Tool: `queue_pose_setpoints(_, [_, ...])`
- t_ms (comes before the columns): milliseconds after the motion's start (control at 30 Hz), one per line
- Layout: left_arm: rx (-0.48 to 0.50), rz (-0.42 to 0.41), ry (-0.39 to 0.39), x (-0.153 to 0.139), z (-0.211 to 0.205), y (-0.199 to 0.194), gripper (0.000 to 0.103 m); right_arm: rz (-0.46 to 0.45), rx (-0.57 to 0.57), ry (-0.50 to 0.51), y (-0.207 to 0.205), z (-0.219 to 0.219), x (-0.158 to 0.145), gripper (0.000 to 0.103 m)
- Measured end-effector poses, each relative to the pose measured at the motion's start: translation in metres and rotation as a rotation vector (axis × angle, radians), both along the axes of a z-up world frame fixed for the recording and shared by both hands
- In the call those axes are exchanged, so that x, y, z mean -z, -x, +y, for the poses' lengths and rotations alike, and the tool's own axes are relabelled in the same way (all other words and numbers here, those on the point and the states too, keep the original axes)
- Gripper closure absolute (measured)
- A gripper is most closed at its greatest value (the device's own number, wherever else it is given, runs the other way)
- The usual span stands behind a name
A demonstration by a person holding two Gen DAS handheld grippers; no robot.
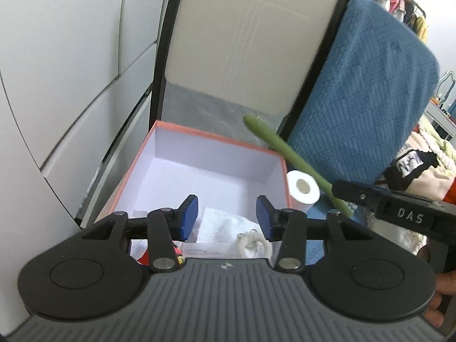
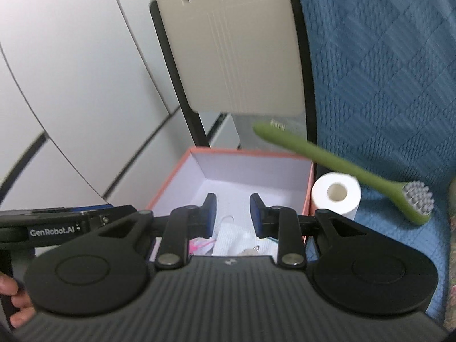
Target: Organize soft objects
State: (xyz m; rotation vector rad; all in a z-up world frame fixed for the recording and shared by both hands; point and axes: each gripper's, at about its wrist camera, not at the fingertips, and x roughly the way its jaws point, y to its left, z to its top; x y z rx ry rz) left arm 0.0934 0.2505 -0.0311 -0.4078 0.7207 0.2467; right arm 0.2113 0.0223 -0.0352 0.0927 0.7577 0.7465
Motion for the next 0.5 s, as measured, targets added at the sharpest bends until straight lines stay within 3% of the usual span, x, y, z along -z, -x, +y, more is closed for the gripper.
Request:
queue_pose_setpoints(200, [-0.008, -0.037, -0.03, -0.026, -0.026, 0.026, 0.052, -0.036, -0.005, -0.029, 0.023, -0.023, -0.022, 0.073])
queue_pose_setpoints(500, [-0.018, -0.037, -0.048, -0.029, -0.053, 0.062, 0.052, -0.045, -0.024, -0.028, 0.058, -0.043, -0.021, 0.073])
